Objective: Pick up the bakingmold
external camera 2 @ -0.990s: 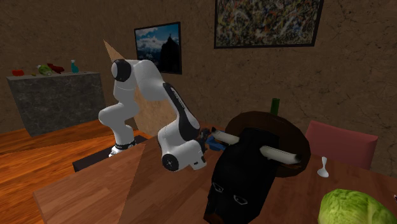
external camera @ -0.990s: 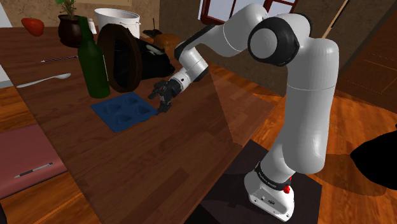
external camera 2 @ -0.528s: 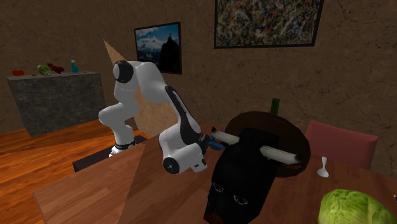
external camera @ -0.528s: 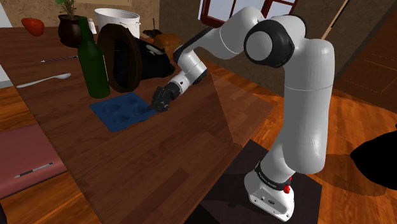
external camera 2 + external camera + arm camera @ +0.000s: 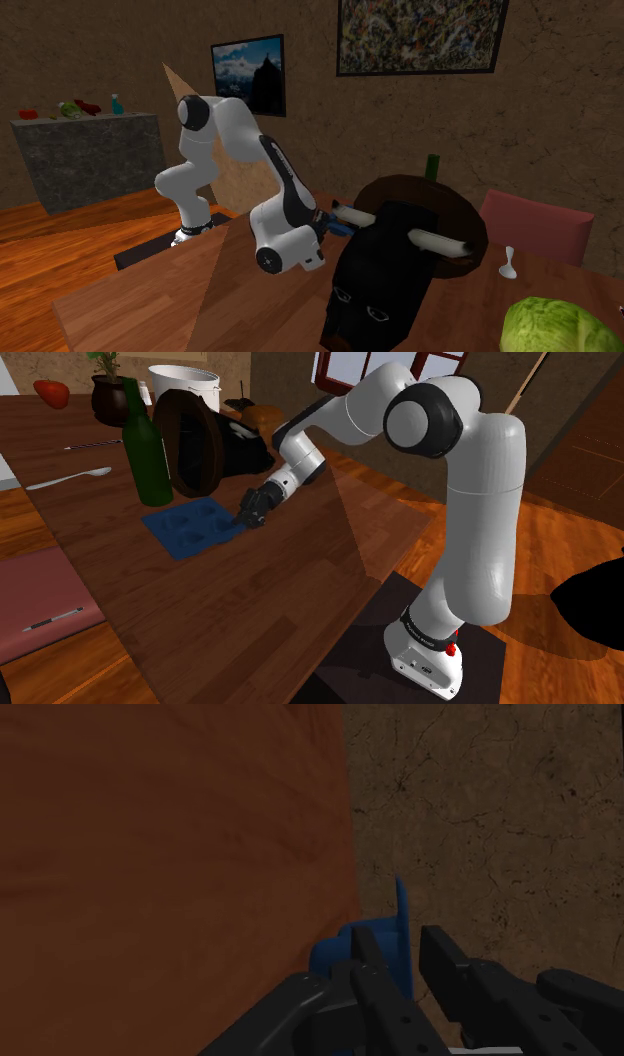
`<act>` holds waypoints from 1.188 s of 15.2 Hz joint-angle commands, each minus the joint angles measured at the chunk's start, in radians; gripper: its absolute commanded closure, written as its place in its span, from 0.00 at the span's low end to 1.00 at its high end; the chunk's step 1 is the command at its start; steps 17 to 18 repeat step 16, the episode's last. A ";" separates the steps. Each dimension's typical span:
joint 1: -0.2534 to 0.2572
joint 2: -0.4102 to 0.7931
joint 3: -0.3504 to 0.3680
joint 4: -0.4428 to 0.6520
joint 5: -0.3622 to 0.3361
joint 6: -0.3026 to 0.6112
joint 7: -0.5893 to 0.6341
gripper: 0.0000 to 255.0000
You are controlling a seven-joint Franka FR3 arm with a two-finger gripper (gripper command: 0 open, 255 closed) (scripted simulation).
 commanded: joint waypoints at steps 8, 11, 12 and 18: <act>0.005 -0.086 -0.013 -0.008 -0.017 -0.013 0.073 1.00; 0.008 -0.116 -0.016 -0.008 -0.023 -0.018 0.100 1.00; 0.008 -0.125 -0.017 -0.008 -0.024 -0.019 0.110 1.00; 0.010 -0.145 -0.019 -0.007 -0.028 -0.023 0.130 1.00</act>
